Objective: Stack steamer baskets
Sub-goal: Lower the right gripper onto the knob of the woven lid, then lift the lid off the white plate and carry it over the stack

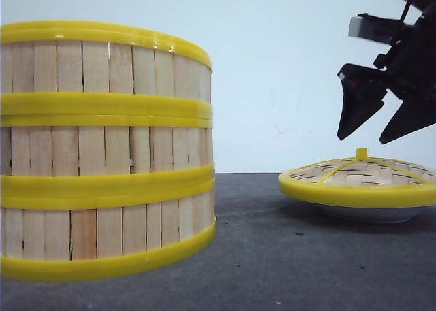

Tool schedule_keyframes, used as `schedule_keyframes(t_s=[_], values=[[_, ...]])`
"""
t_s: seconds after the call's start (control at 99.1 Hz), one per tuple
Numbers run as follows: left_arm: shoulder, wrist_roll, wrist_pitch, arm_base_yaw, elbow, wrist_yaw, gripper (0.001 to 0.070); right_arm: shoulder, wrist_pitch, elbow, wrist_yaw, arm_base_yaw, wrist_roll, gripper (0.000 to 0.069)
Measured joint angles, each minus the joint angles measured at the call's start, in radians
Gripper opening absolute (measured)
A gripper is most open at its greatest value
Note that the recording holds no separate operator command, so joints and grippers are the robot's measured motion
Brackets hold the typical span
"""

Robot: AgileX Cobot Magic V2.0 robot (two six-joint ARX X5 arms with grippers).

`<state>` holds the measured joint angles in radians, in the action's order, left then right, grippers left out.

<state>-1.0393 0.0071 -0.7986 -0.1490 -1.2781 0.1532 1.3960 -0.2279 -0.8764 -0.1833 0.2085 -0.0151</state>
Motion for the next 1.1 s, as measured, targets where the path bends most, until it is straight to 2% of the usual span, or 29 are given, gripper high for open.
schedule_keyframes(t_s=[0.141, 0.373, 0.555, 0.726, 0.857, 1.099], values=[[0.0, 0.0, 0.0, 0.0, 0.0, 0.0, 0.0228, 0.028, 0.023, 0.0, 0.0, 0.002, 0.0, 0.0422], [0.0, 0.0, 0.0, 0.0, 0.0, 0.0, 0.0228, 0.063, 0.031, 0.0, 0.002, 0.002, 0.0, 0.04], [0.0, 0.0, 0.0, 0.0, 0.0, 0.0, 0.0228, 0.065, 0.039, 0.0, 0.003, 0.002, 0.0, 0.0244], [0.0, 0.0, -0.001, 0.0, 0.0, 0.0, 0.0228, 0.065, 0.039, 0.0, 0.023, 0.002, 0.0, 0.0179], [0.0, 0.0, -0.001, 0.0, 0.0, 0.0, 0.0228, 0.065, 0.04, 0.0, 0.029, 0.002, 0.001, 0.0061], [0.0, 0.0, -0.001, 0.0, 0.0, -0.008, 0.0228, 0.065, 0.045, 0.0, 0.029, 0.002, 0.001, 0.0054]])
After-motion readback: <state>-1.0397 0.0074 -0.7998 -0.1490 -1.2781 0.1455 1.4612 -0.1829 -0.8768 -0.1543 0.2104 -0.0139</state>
